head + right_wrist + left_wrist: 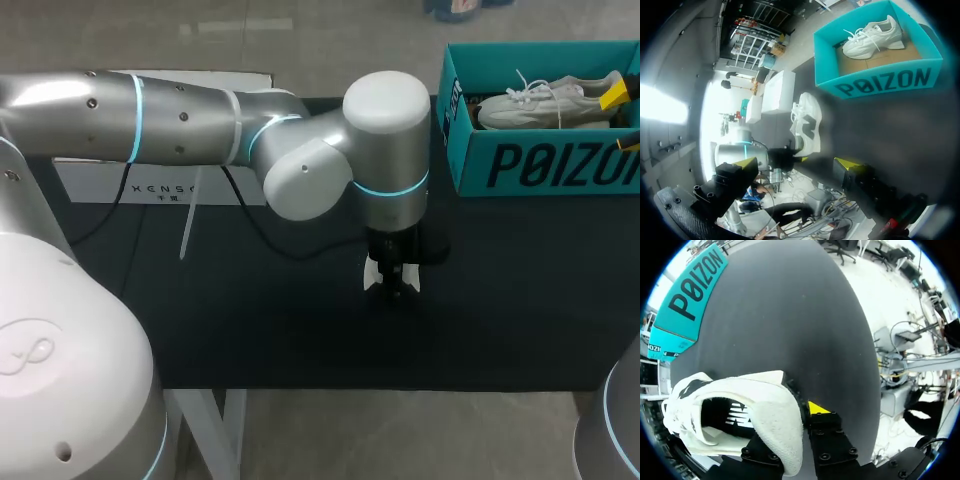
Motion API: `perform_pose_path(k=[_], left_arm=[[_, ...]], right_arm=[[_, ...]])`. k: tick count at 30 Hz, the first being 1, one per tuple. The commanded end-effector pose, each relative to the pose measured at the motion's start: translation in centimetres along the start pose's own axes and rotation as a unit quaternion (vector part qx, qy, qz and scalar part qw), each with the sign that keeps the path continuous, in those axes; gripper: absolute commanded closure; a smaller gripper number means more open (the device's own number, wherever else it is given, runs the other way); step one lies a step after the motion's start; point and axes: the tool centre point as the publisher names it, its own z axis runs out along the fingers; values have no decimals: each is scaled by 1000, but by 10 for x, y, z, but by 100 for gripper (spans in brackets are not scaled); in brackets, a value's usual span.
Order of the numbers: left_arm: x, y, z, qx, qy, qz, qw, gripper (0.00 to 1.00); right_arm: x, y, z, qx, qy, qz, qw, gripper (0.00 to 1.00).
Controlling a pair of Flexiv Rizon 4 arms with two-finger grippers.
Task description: Take the shoe out of the shoebox, open the shoe tongue, remove and reinsert the insole, then place the shoe into the shoebox
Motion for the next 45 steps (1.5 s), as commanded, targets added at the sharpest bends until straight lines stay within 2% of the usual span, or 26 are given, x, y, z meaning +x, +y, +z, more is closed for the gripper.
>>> perform_pose_path(k=[1,4,7,9,10,29,30,31,32,33,36,37,39,40,41,45], left_arm=[[4,9,-57,17,25,63,998,100],[5,23,-81,16,51,133,990,100],[4,41,-106,40,89,218,971,100],[12,49,-113,61,117,328,935,100],[14,54,-115,68,113,358,924,100],[14,54,-115,68,113,358,924,100],[12,58,-122,54,126,396,908,100],[11,61,-126,55,126,414,900,100],[5,67,-131,30,103,433,895,100],[2,72,-136,30,112,453,884,100],[-14,90,-155,11,58,502,863,100],[-16,94,-158,7,53,504,862,100],[-24,106,-162,-49,-15,529,847,100],[-29,113,-165,-28,-8,533,846,100],[-32,119,-166,-45,-31,541,839,100],[-41,146,-173,-44,-47,543,837,100]], right_arm=[[0,0,0,0,-2,1,1000,0],[0,0,0,0,-2,1,1000,0],[0,0,0,0,-2,1,1000,0],[0,0,0,0,-2,1,1000,0],[0,0,0,0,-2,1,1000,0],[0,0,0,0,-2,1,1000,0],[0,0,0,0,-2,1,1000,0],[0,0,0,0,-2,1,1000,0],[0,0,0,0,-2,1,1000,0],[0,0,0,0,-2,1,1000,0],[0,0,0,0,-2,1,1000,0],[0,0,0,0,-2,1,1000,0],[0,0,0,0,-2,1,1000,0],[0,0,0,0,-2,1,1000,0],[0,0,0,0,-2,1,1000,0],[0,0,0,0,-2,1,1000,0]])
